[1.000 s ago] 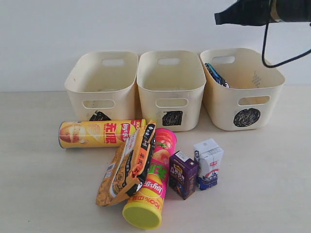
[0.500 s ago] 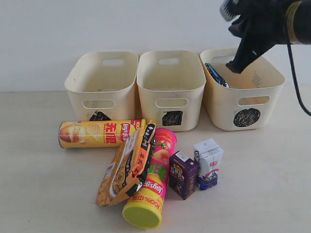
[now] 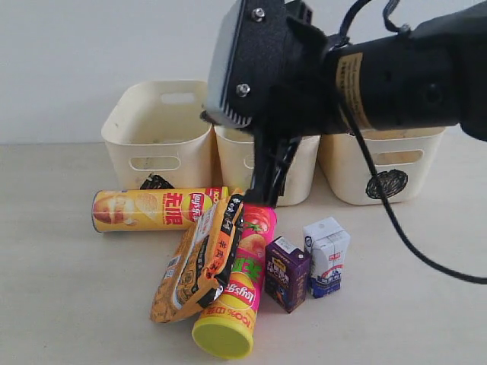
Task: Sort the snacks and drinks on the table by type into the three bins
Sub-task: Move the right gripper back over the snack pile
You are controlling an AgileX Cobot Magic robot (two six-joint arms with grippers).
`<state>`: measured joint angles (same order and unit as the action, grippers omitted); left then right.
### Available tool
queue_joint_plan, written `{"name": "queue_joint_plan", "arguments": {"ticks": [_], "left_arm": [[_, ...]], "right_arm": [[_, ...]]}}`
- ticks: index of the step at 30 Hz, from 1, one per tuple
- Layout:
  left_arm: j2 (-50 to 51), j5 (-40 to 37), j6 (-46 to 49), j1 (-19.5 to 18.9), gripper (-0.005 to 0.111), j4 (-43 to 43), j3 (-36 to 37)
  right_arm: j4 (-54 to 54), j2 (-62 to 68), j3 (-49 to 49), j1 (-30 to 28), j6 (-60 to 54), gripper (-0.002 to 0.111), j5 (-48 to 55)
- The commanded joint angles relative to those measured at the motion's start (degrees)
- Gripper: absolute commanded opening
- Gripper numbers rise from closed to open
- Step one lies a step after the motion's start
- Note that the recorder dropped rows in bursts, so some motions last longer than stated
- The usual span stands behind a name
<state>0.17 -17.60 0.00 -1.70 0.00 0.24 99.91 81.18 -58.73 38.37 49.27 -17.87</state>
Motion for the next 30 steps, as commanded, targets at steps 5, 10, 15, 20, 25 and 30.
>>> {"name": "queue_joint_plan", "arguments": {"ticks": [5,10,15,20,25,30], "left_arm": [[-0.17,0.8,-0.49,0.0,0.004,-0.4,-0.24],[-0.17,0.8,-0.49,0.0,0.004,-0.4,-0.24],[-0.17,0.8,-0.49,0.0,0.004,-0.4,-0.24],[-0.17,0.8,-0.49,0.0,0.004,-0.4,-0.24],[-0.17,0.8,-0.49,0.0,0.004,-0.4,-0.24],[-0.17,0.8,-0.49,0.0,0.004,-0.4,-0.24]], "right_arm": [[0.03,-0.53,0.47,2.75,3.0,0.001,-2.33],[0.03,-0.53,1.61,6.54,-8.65,0.001,36.54],[0.03,-0.53,1.61,6.25,-18.88,0.001,63.79],[-15.52,-3.7,1.61,1.47,-39.16,0.0,61.09],[-48.49,-7.22,1.61,-6.87,-49.27,0.0,52.01],[-79.08,-7.32,1.61,-6.12,-71.62,0.0,51.66]]}}
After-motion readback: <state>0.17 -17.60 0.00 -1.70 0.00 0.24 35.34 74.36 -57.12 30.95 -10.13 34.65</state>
